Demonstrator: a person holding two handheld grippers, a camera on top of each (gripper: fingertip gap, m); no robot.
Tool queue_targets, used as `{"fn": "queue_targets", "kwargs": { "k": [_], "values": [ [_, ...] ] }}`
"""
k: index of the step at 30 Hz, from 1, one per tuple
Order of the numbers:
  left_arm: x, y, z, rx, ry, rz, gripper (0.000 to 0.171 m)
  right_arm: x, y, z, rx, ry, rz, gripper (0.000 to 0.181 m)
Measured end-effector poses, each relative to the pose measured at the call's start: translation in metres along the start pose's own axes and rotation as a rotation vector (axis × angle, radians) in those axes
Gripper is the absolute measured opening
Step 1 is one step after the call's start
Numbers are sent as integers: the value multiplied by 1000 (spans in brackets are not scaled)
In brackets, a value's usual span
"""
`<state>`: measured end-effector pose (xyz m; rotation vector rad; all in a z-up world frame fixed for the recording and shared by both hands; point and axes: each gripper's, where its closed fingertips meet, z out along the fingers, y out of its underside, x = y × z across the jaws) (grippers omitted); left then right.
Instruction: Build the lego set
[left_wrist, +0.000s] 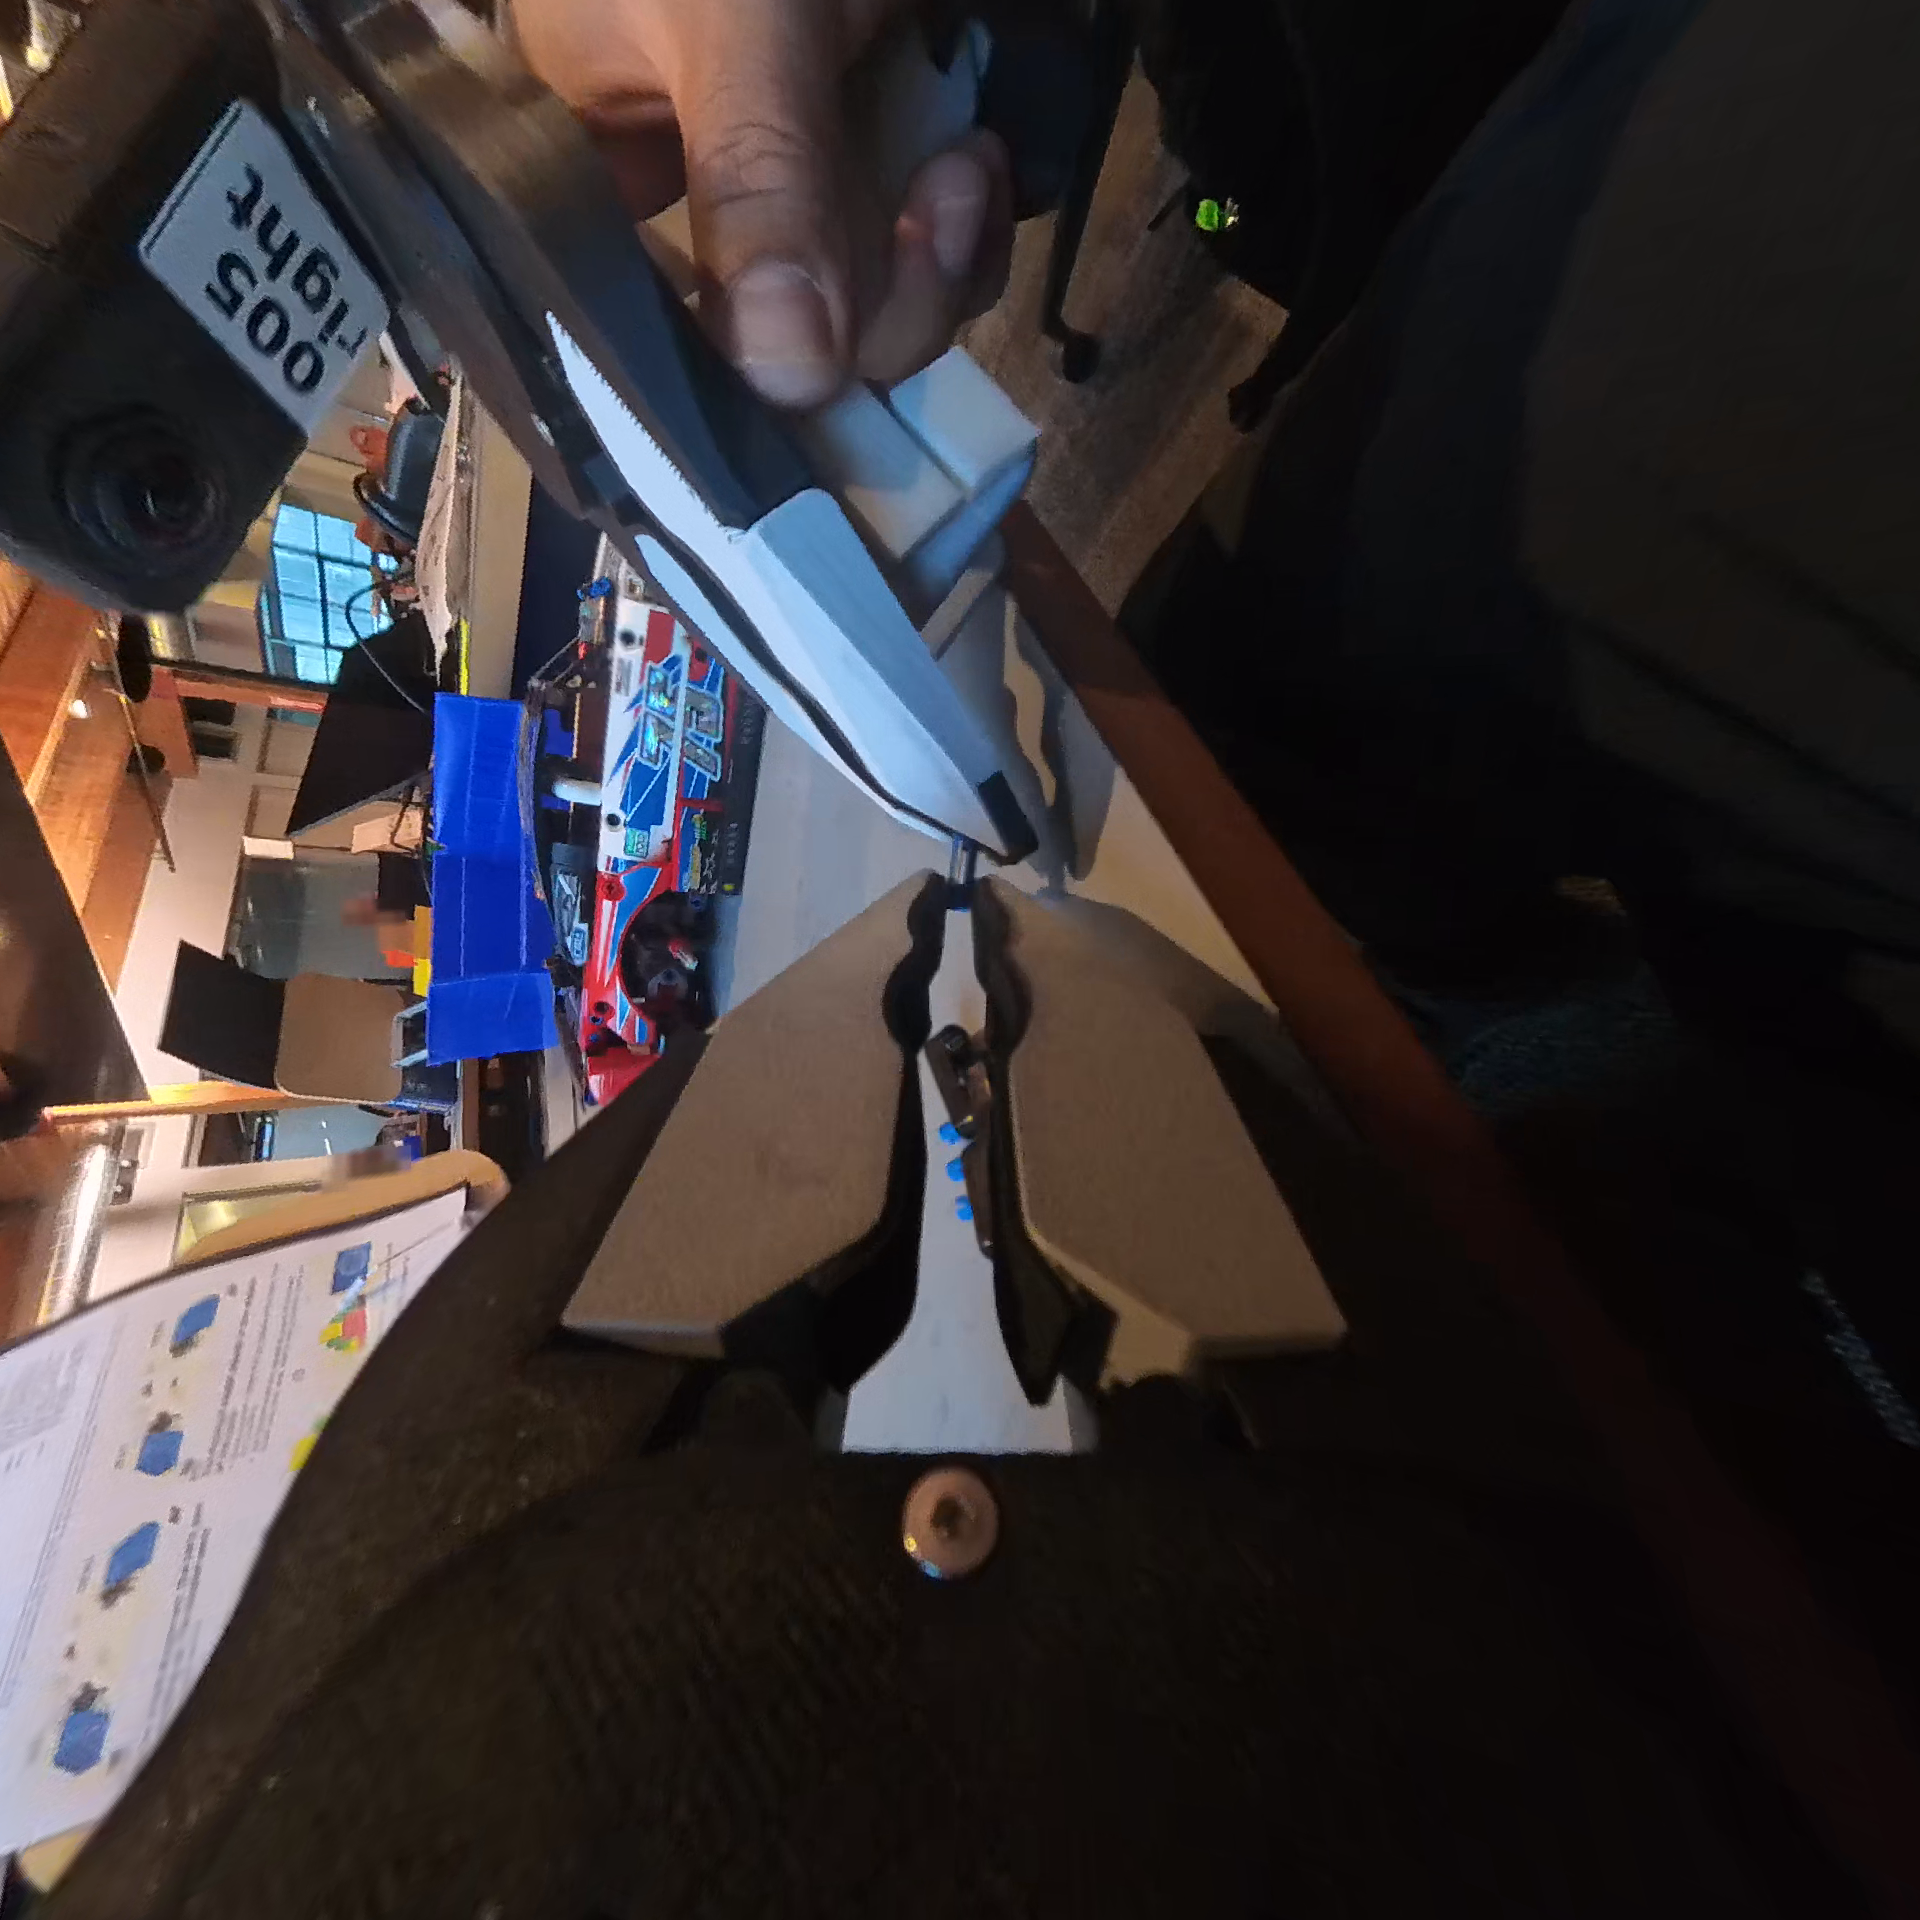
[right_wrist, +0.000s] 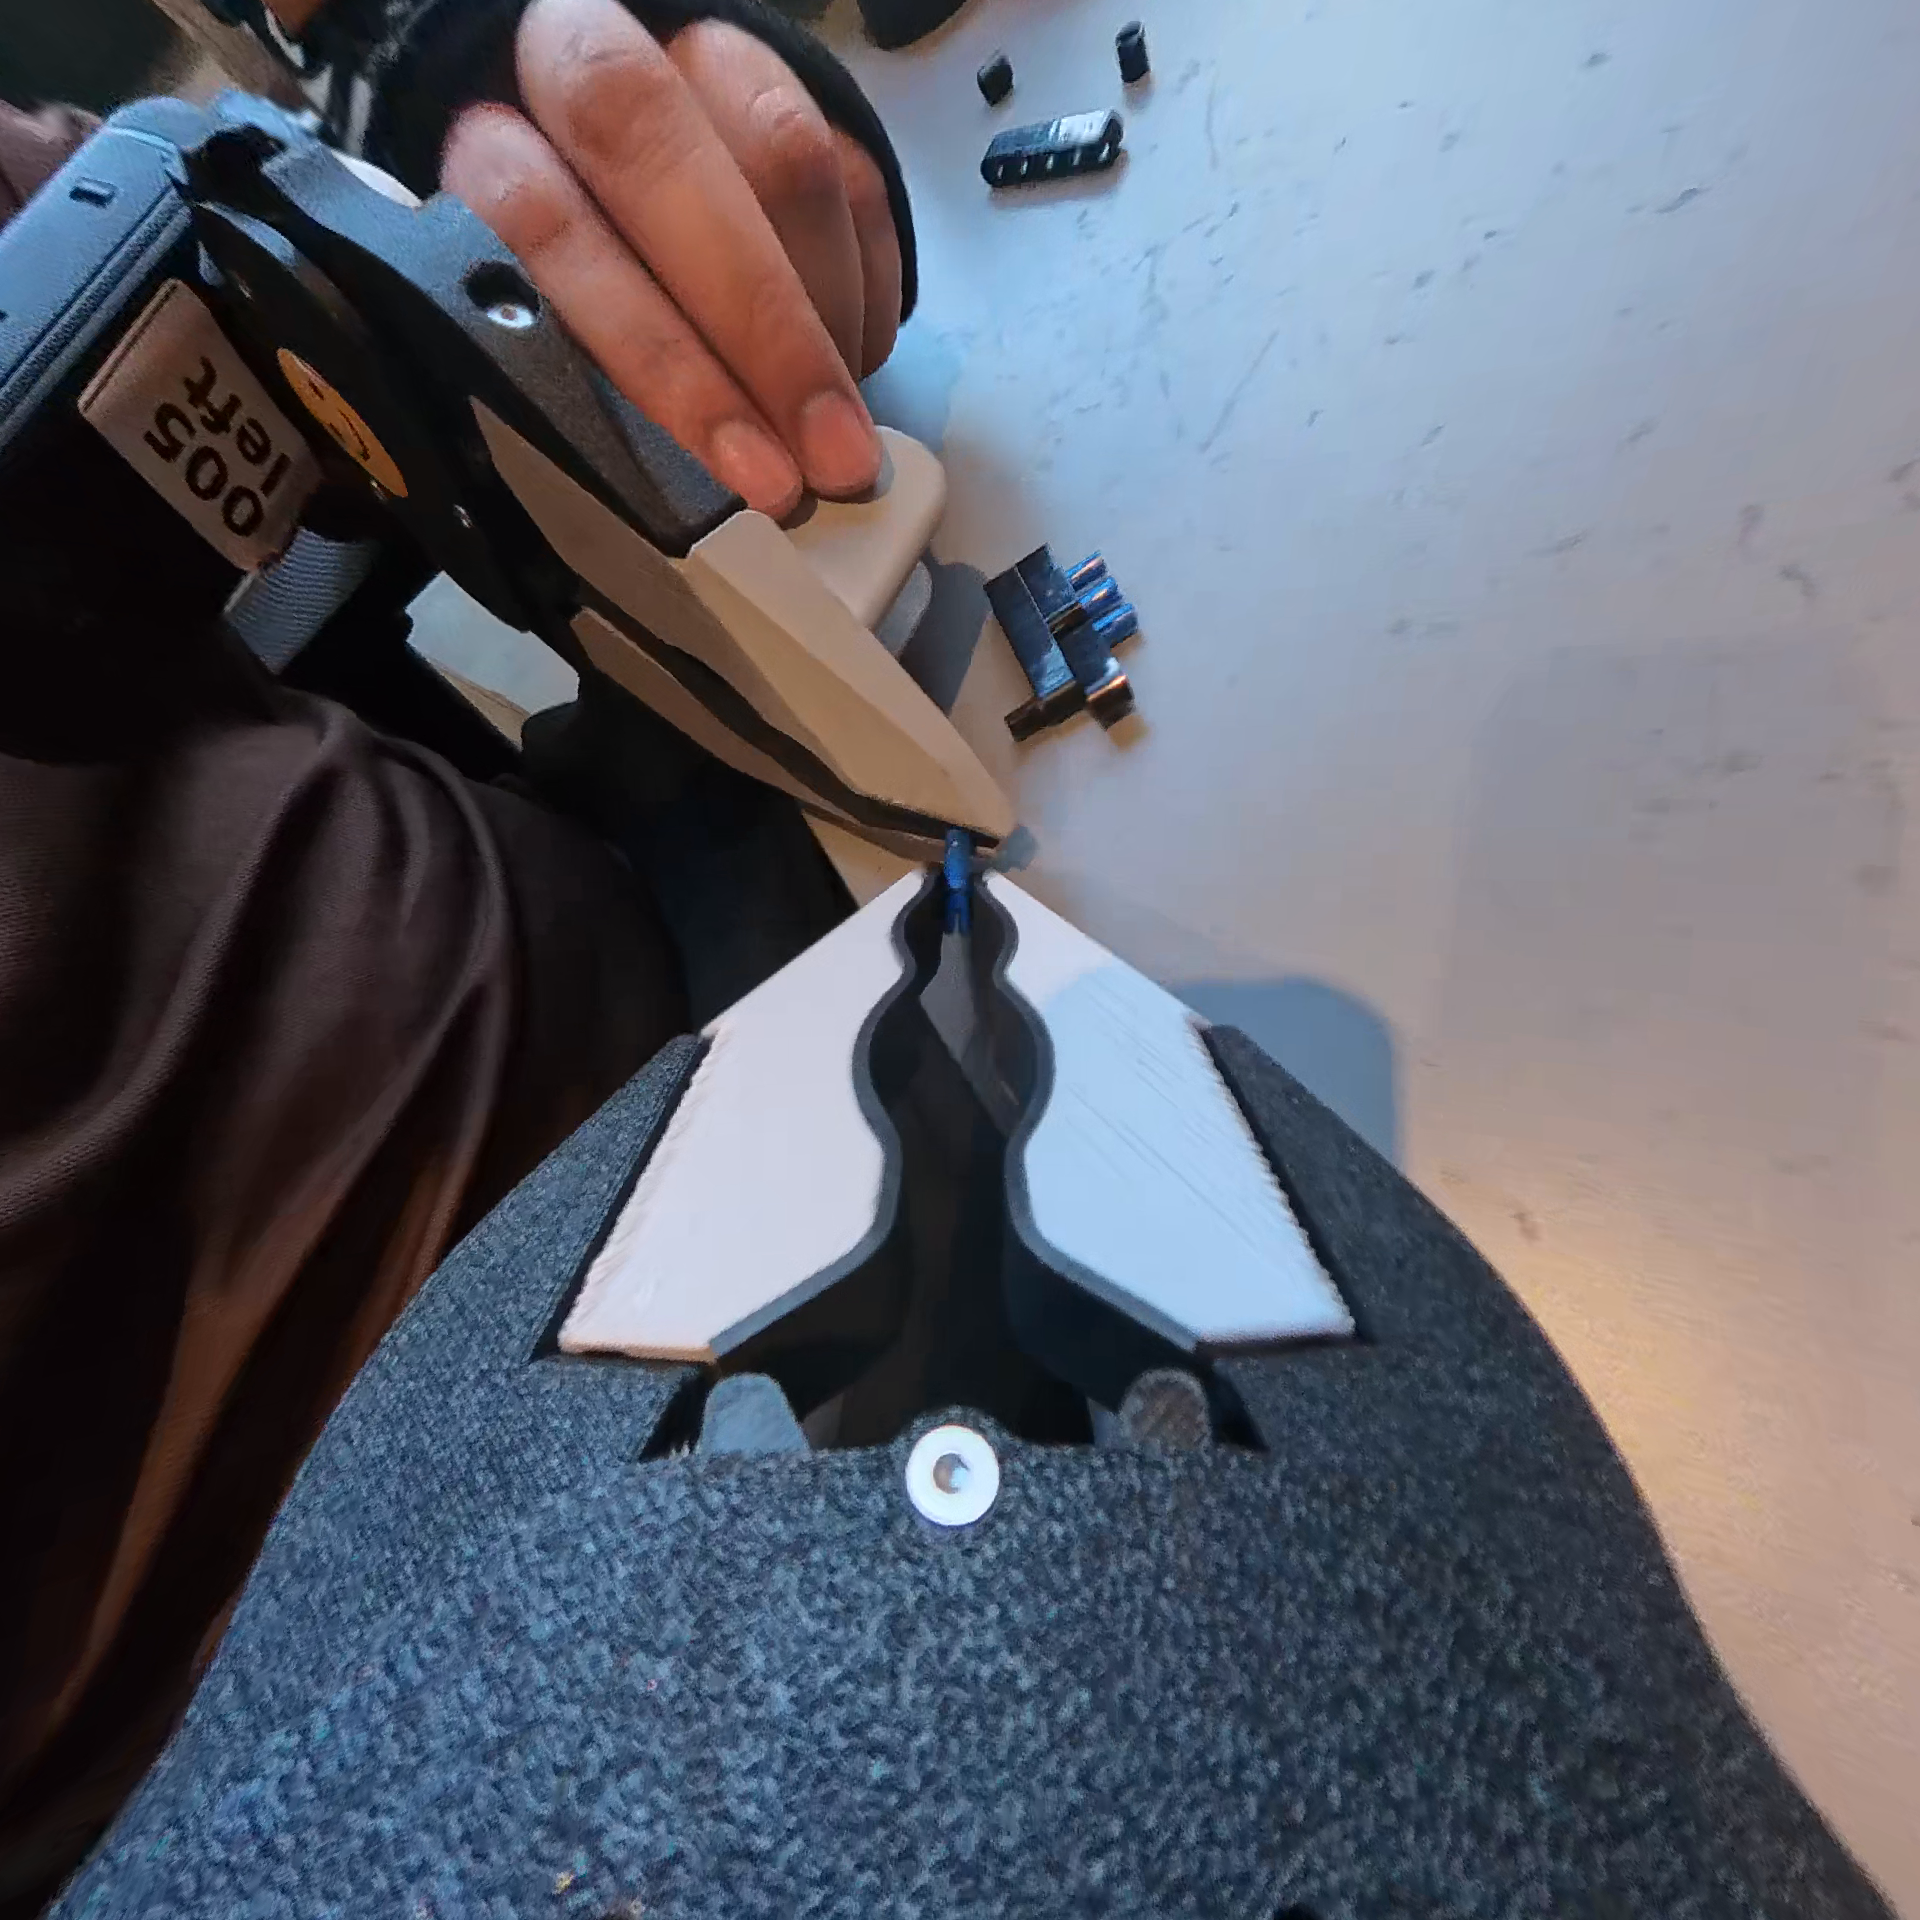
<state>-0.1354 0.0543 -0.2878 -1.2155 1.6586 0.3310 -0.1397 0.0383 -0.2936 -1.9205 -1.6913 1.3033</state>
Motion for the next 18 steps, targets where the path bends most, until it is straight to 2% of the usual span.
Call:
{"fn": "queue_targets", "kwargs": {
  "k": [3, 9, 14, 18],
  "values": [
    [-7, 3, -1, 28, 18, -119, 2, 3, -10, -8, 69, 20, -39, 6],
    [-9, 14, -4, 63, 115, -333, 2, 8, -29, -25, 159, 196, -253, 10],
    [-1, 12, -3, 62, 175, -356, 2, 8, -25, -17, 62, 353, -472, 13],
    [1, 10, -4, 73, 213, -392, 2, 4, -16, -5, -26, 394, -585, 12]
  ]
}}
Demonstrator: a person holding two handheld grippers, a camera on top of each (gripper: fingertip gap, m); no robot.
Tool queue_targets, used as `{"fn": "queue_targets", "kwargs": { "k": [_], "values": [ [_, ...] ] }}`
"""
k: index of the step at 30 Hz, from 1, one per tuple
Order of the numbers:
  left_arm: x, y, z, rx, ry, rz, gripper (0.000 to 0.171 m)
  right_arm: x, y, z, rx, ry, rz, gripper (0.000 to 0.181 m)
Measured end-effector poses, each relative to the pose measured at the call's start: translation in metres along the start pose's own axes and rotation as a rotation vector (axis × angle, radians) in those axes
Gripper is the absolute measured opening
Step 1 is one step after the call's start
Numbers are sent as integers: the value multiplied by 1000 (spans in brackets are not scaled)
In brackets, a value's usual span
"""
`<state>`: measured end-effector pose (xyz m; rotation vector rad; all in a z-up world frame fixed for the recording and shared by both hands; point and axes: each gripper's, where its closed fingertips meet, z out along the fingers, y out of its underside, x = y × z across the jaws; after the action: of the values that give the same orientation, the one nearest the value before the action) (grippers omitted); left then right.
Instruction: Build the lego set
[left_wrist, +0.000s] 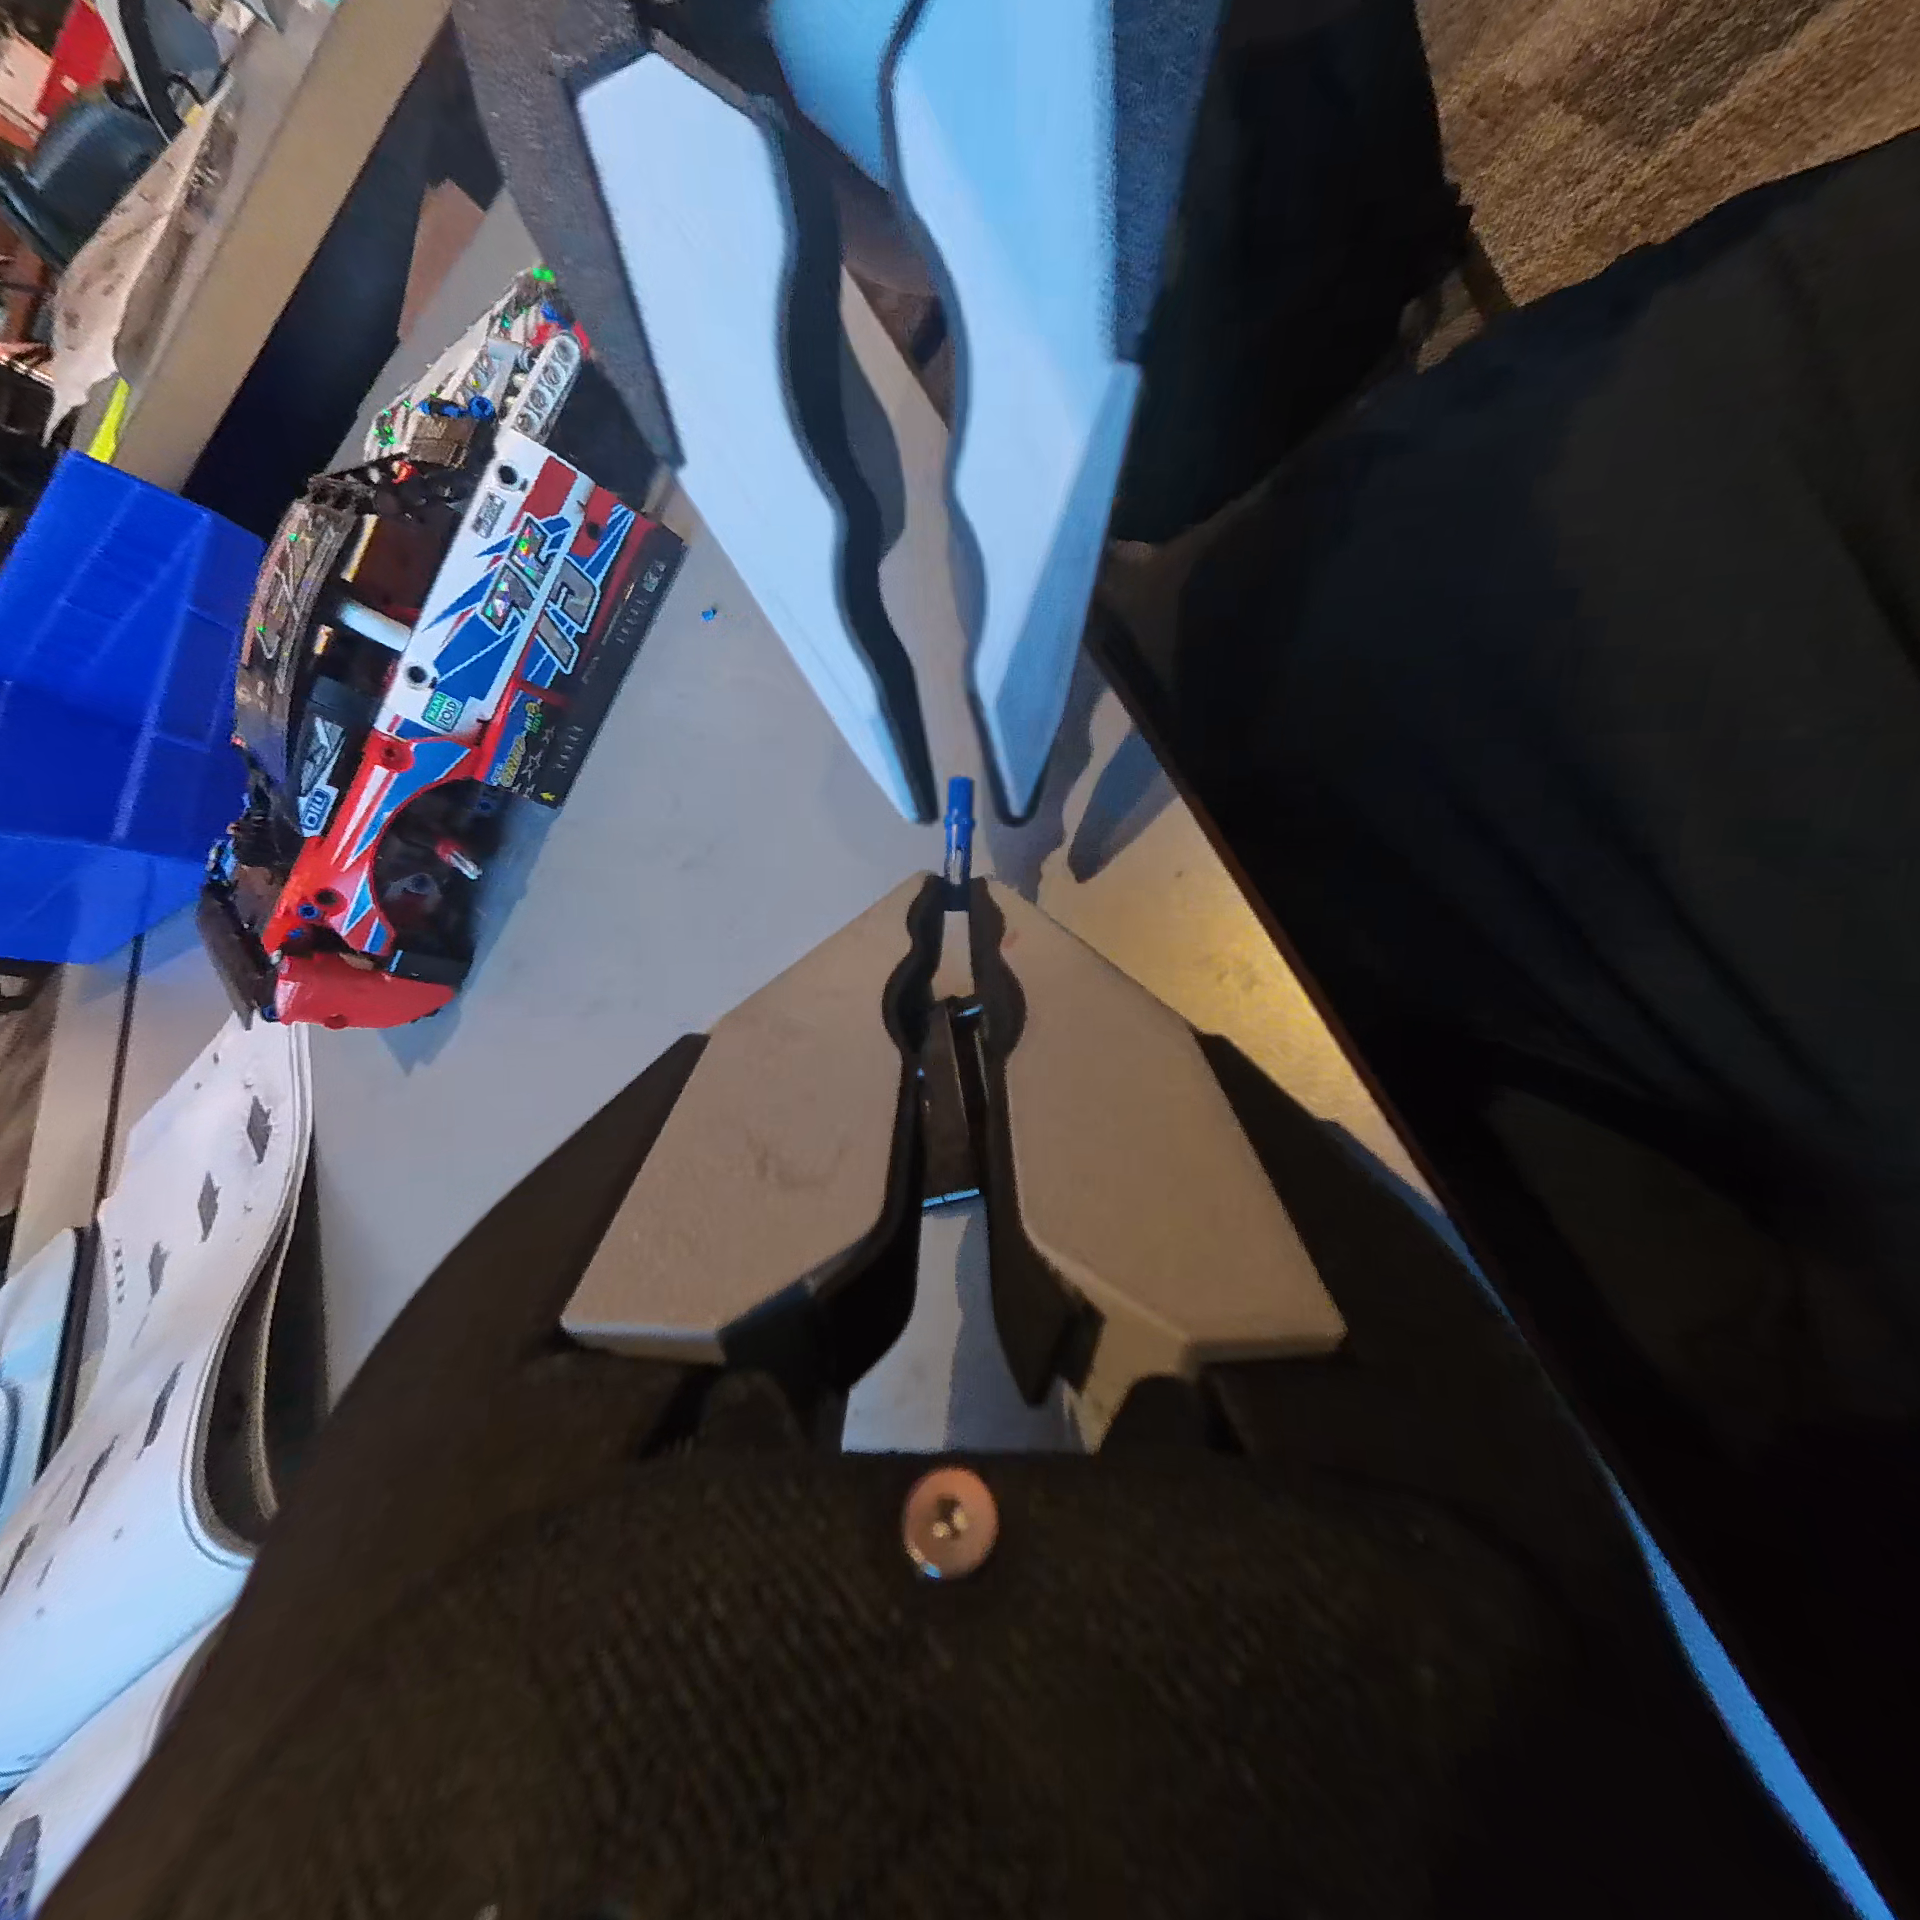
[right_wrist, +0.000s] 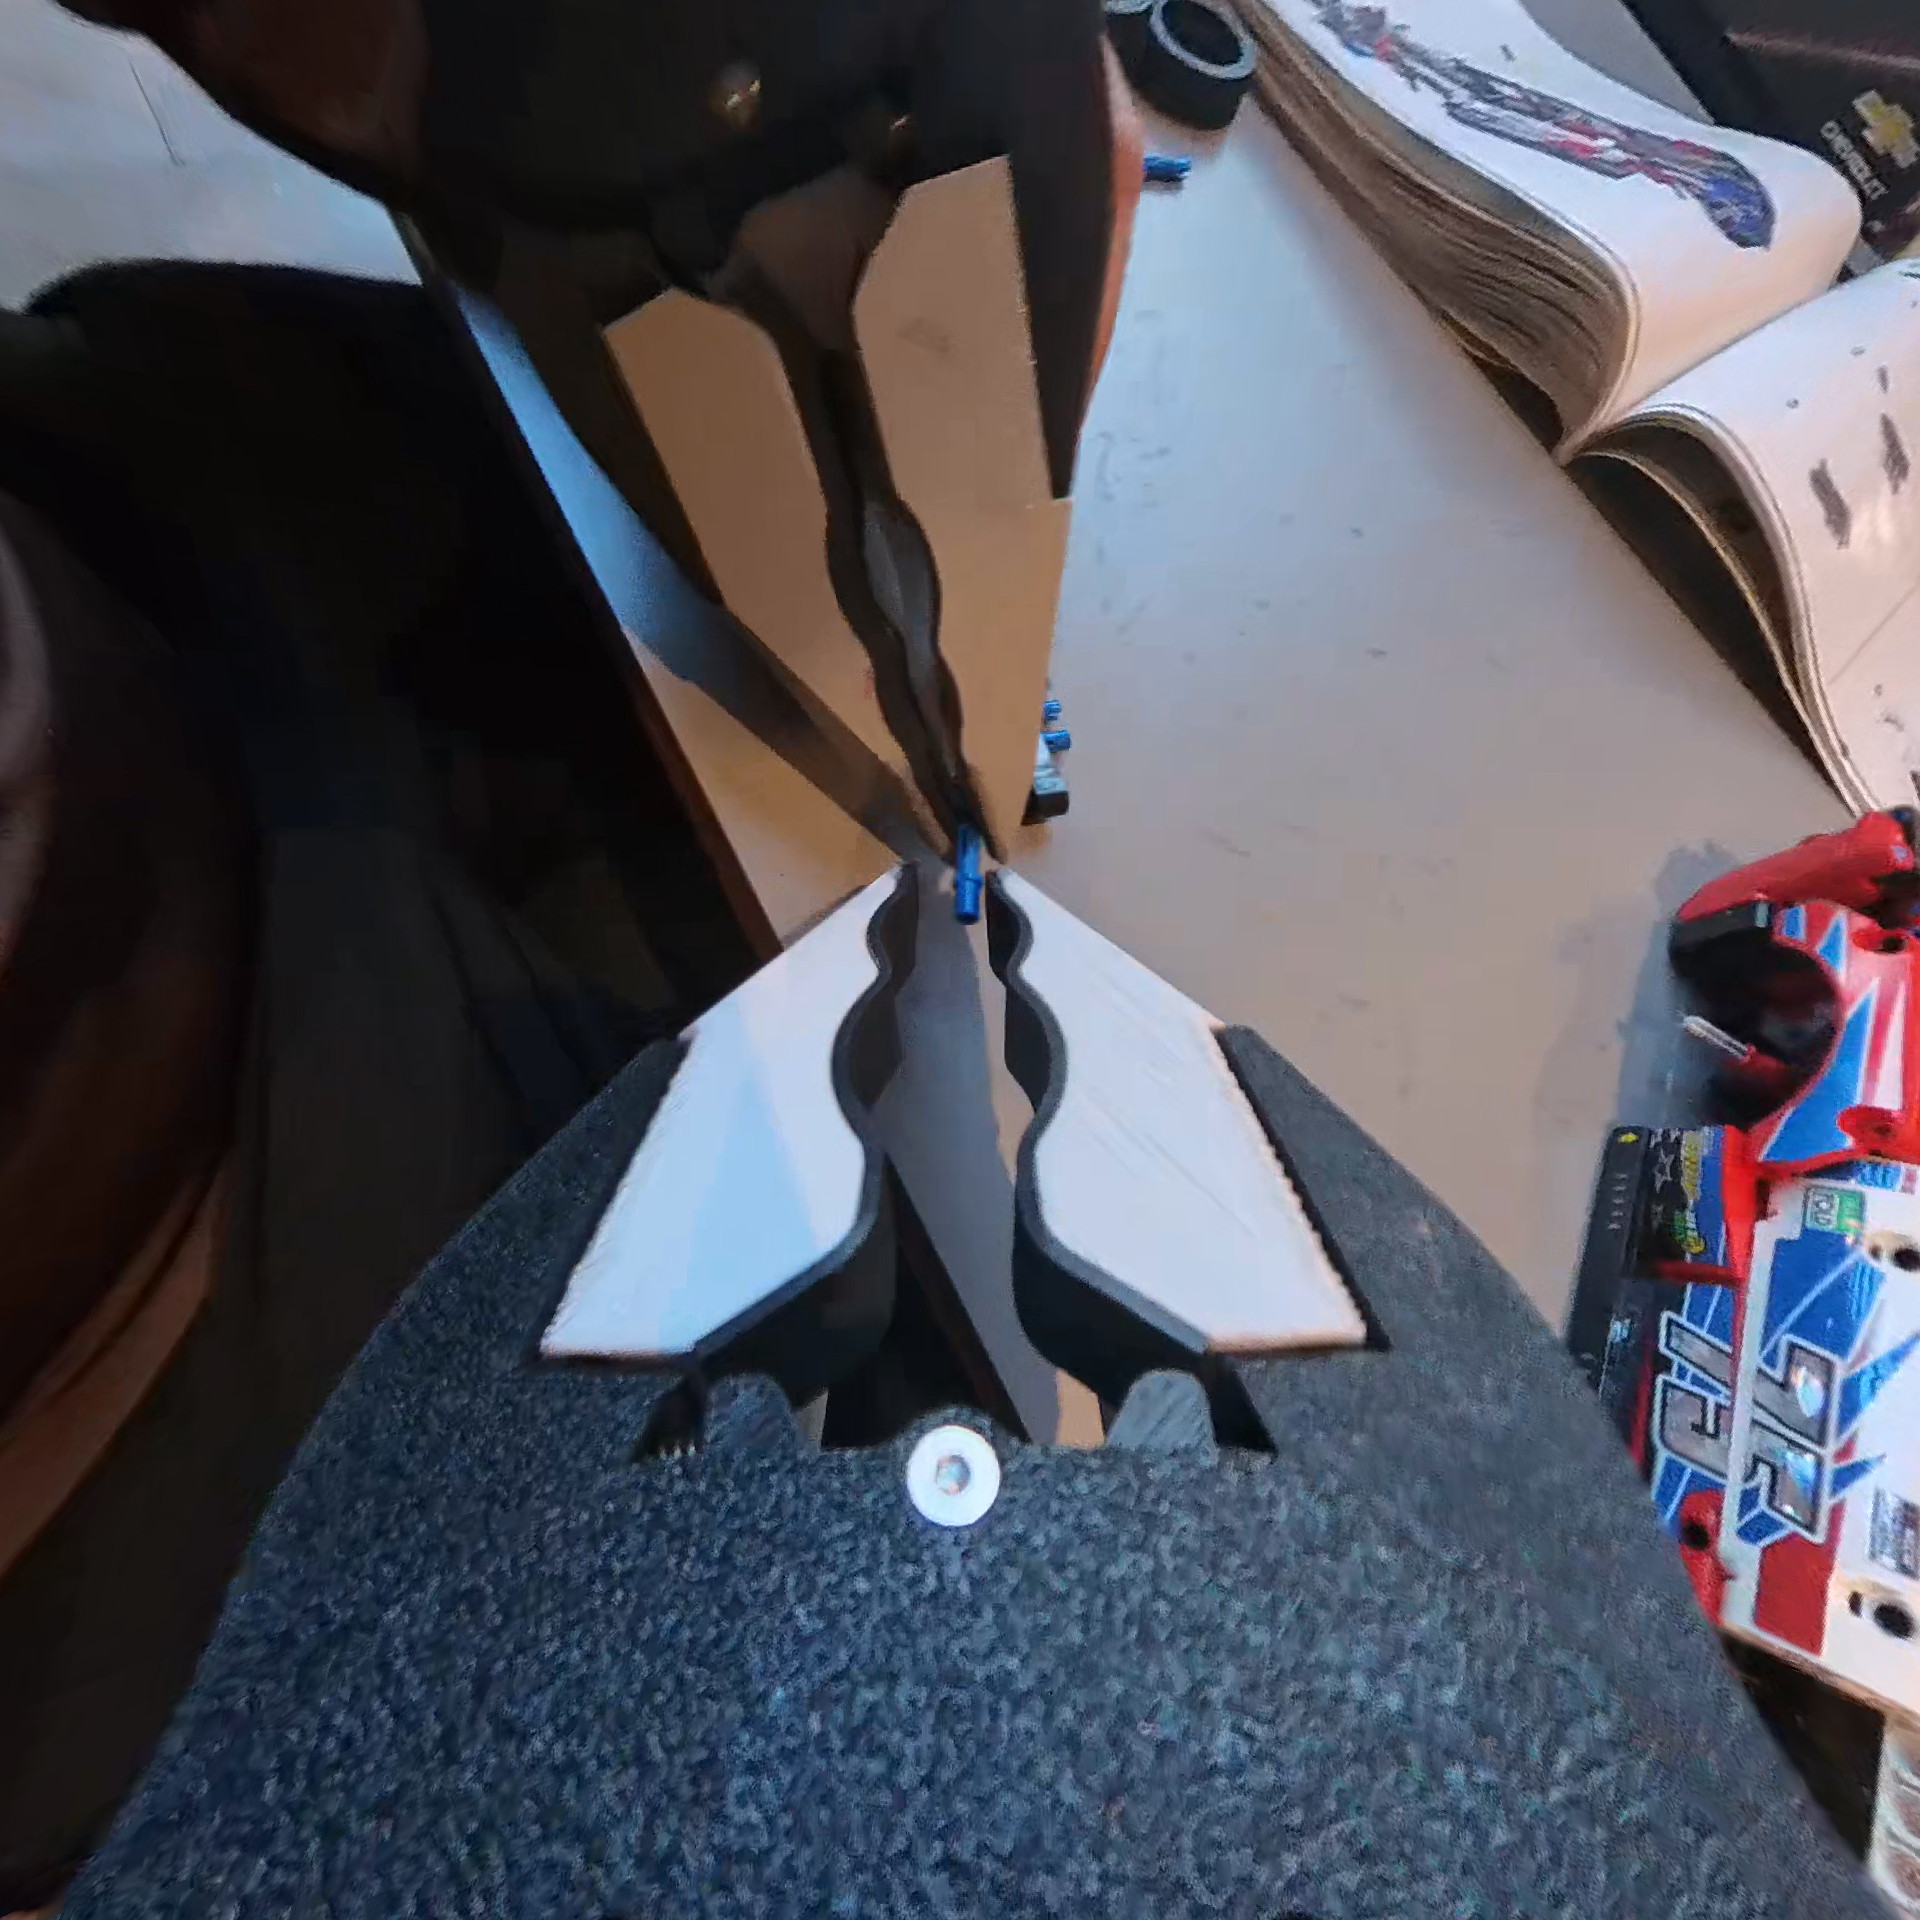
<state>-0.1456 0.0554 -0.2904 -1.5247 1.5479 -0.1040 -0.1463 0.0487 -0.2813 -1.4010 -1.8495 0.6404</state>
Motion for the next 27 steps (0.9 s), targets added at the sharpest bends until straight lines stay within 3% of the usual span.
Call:
{"fn": "queue_targets", "kwargs": {
  "k": [18, 22, 25, 27],
  "values": [
    [-5, -5, -6, 63, 46, -117, 2, 5, -5, -3, 18, 49, -15, 5],
    [-8, -6, -9, 78, 40, -149, 8, 8, -5, -3, 34, 11, 105, 4],
    [-17, 10, -19, -13, 54, -193, 15, 12, 1, -2, 25, -19, 248, 4],
    [-13, 27, -26, -90, 144, -264, 13, 11, 1, -3, 39, -52, 357, 4]
  ]
}}
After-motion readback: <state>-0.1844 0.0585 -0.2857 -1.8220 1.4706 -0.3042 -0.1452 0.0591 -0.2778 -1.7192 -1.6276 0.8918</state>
